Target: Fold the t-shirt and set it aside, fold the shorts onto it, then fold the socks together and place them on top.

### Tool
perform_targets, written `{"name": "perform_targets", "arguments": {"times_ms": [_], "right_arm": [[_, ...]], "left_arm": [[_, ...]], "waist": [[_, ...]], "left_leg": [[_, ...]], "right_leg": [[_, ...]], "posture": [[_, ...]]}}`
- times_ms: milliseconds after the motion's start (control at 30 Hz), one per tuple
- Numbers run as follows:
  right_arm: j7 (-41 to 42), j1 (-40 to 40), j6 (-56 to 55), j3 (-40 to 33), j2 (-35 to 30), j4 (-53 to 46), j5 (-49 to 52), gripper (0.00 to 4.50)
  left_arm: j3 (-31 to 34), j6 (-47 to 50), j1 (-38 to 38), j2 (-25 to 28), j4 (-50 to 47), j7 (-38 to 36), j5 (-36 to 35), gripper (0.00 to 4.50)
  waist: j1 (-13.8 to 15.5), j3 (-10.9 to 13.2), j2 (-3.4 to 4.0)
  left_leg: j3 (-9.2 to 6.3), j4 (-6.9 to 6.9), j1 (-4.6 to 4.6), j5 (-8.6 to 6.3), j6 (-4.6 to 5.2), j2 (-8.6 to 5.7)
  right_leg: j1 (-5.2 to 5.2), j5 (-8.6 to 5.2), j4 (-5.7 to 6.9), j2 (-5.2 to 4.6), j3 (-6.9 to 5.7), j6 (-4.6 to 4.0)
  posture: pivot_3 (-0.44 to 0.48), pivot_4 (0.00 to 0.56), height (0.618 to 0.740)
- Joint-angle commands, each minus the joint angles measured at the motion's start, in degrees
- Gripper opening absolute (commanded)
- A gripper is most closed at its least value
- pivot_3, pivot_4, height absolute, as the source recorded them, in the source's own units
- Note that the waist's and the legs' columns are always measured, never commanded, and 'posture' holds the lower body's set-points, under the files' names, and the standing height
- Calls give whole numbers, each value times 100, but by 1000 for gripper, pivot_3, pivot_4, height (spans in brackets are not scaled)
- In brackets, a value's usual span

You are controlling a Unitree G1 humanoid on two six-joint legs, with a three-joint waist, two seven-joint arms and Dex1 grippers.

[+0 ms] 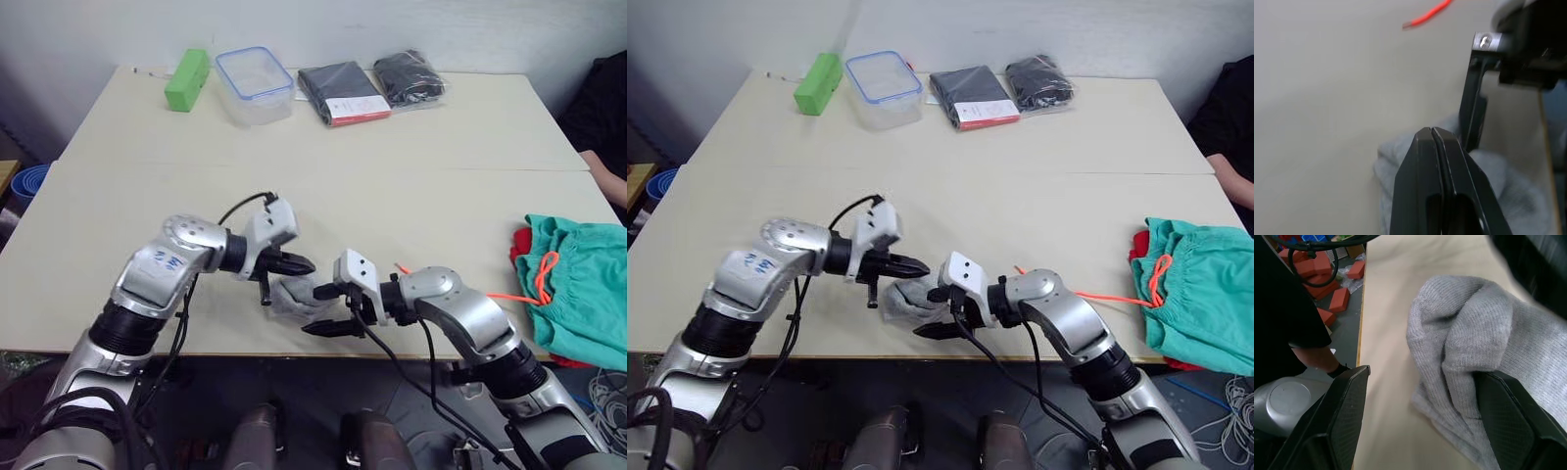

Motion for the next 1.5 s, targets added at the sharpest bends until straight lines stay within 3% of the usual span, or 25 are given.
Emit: {"name": "perform_targets", "arguments": {"times_ms": [33, 100, 233, 433, 700, 967, 1267, 1500], "right_arm": [[171, -14, 61, -451, -215, -399, 330, 3356], [184, -82, 179, -628, -279, -388, 469, 3356], [116, -180, 283, -808, -265, -231, 527, 2038], [-592, -584, 46, -460, 486, 659, -103, 40], [-703, -439, -486, 181, 438, 1030, -986, 40], [-774, -343, -827, 266, 453, 1168, -1357, 40], [-791, -296, -917, 206, 423, 1217, -1435, 40], [-540, -493, -111, -497, 463, 975, -580, 40]], "left_arm": [[-61, -219, 120, 202, -198, -103, 153, 0], [-59, -262, 224, 292, -268, -145, 160, 0], [-27, -304, 344, 377, -366, -178, 165, 0], [11, -396, 583, 495, -592, -199, 168, 0], [213, -447, 652, 503, -643, -75, 150, 0], [581, -80, 726, 304, -1146, -162, -507, 0], [-369, -821, 1376, 955, -851, -116, 661, 0], [-227, -1005, 1301, 817, -474, 47, 778, 0]], "waist": [[-13, 2, 0], [-19, 2, 0], [-27, 2, -1], [-45, 3, 0], [-41, 3, 0], [-42, 3, 0], [-40, 2, 0], [-27, 1, 2]], "left_leg": [[0, 0, 0, 0, 1, -1], [-1, 2, 0, -1, 2, 0], [-4, 3, 0, 0, 1, 3], [-2, 2, 1, 6, -5, 4], [-2, 5, -4, 1, 2, -3], [-6, 10, 1, 7, -3, 1], [-4, 8, 12, 8, -5, 2], [-9, 8, 15, 2, -20, 3]], "right_leg": [[0, 0, 0, -2, 0, 0], [2, 0, -1, -4, 0, 0], [3, 0, 0, -4, -1, 0], [-3, -1, 9, -2, 0, -1], [-2, -1, 7, -6, 0, -2], [3, -1, 14, -5, 0, -2], [9, -2, 17, -4, 3, -3], [14, -1, 16, -7, 0, -3]], "posture": [[0, 150, 740], [0, 150, 740], [0, 150, 740], [0, 150, 740], [0, 150, 740], [0, 150, 740], [0, 150, 740], [0, 150, 740]]}}
